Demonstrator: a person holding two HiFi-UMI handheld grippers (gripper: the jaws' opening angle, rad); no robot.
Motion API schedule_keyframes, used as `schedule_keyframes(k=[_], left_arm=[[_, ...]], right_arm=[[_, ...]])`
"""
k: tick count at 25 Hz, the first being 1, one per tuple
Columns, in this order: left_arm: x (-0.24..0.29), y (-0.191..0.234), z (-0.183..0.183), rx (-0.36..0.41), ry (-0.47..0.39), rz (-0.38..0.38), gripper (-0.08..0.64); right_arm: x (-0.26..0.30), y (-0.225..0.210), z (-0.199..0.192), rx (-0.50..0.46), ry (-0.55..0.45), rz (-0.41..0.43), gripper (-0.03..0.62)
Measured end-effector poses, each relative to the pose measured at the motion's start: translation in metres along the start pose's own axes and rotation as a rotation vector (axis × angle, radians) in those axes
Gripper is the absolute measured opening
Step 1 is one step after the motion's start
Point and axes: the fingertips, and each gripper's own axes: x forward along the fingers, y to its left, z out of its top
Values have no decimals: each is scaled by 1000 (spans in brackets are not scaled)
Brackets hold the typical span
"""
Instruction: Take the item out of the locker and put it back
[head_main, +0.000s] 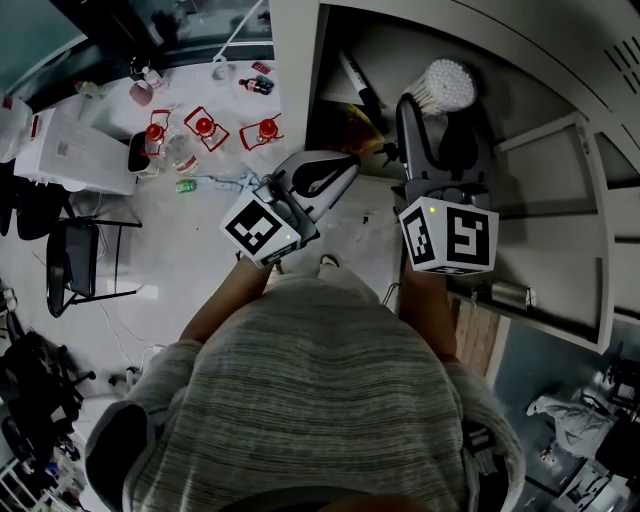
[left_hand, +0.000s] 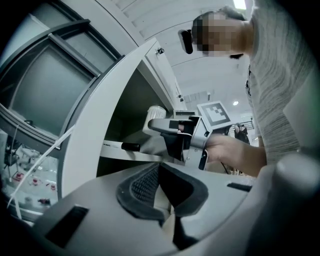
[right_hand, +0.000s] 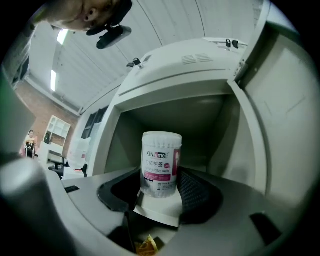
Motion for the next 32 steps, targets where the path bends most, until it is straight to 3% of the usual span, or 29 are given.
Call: schedule_keyframes(k=[14, 23, 32], left_arm=[[5, -7, 3, 6, -12, -17, 6], [2, -6, 2, 4, -5, -14, 6], [1, -3, -3, 3, 12, -13, 6]], right_arm=[[-24, 16, 35, -43, -121, 17, 242], [-20, 12, 30, -39, -101, 2, 242], [-1, -10, -7, 12, -22, -40, 242]])
